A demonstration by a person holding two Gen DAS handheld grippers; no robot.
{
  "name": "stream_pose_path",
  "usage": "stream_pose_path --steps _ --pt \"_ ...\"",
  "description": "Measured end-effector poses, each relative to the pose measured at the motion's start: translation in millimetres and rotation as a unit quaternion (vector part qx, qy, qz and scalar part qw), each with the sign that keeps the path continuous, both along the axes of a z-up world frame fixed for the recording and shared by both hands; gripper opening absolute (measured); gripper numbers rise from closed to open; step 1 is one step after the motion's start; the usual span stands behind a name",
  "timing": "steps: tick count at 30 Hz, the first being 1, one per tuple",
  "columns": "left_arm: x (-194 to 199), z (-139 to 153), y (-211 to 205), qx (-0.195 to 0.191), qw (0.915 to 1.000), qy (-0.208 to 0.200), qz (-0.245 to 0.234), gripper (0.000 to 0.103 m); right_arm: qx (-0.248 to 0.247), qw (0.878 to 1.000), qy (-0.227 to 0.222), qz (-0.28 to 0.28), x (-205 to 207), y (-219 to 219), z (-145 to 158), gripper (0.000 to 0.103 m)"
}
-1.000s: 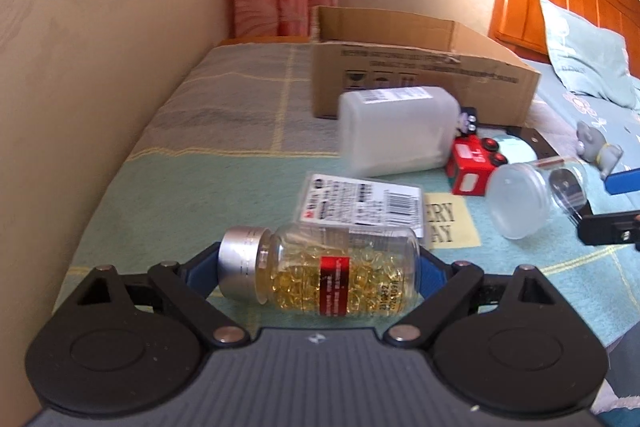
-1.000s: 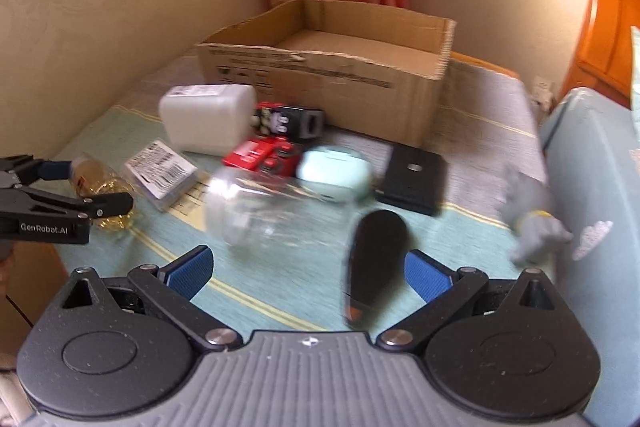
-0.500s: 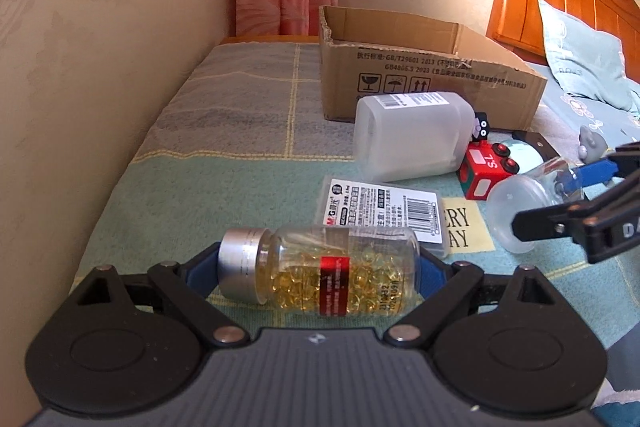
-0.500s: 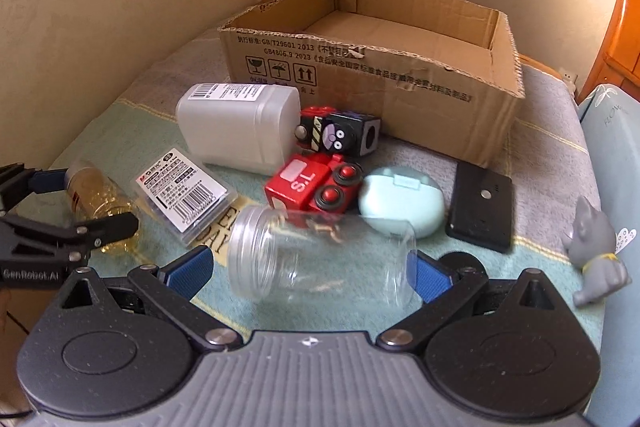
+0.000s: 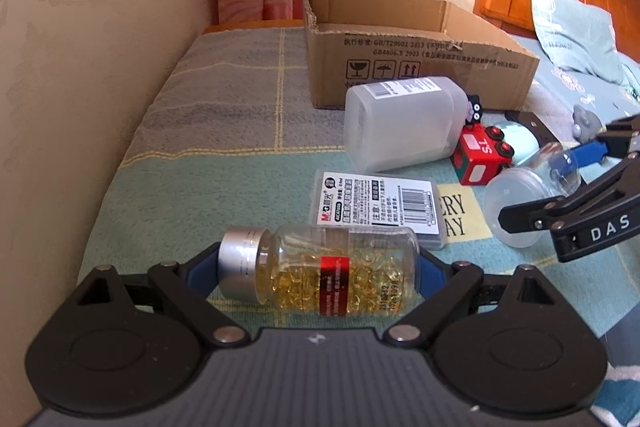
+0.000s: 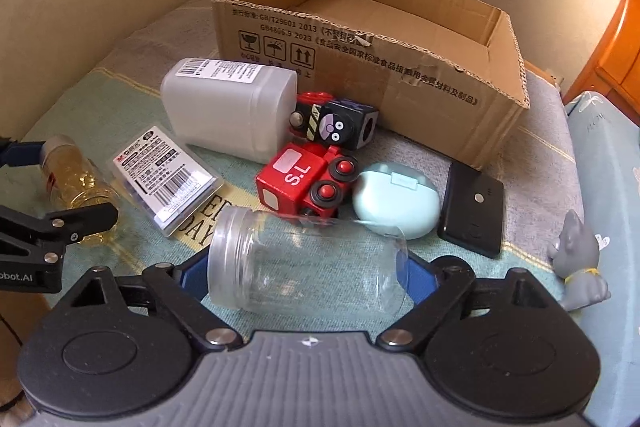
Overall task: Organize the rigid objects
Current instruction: 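Close the left gripper on the capsule bottle while the right gripper approaches the clear jar, then carry the capsule bottle into the box and open the left gripper while the right gripper grasps the clear jar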
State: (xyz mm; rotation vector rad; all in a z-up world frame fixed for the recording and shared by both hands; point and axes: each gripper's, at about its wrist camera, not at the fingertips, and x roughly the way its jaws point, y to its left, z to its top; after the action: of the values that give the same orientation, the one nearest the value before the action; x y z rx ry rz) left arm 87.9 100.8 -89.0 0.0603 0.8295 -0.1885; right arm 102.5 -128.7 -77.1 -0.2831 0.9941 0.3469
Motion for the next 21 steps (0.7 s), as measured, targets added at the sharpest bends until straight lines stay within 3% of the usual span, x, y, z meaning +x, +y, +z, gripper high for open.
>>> stream_pose_path --steps 10,21 --pt "4.0 32.3 -4.9 0.013 0.9994 -0.001 -0.031 0.093 -0.002 0.999 -0.004 0.05 -2.9 -9.0 24.3 0.094" --pt "56.7 97.0 -35.1 0.011 0.9942 -0.065 -0.085 0.093 0.023 0.996 -0.061 0.067 13.5 -31.3 75.0 0.094"
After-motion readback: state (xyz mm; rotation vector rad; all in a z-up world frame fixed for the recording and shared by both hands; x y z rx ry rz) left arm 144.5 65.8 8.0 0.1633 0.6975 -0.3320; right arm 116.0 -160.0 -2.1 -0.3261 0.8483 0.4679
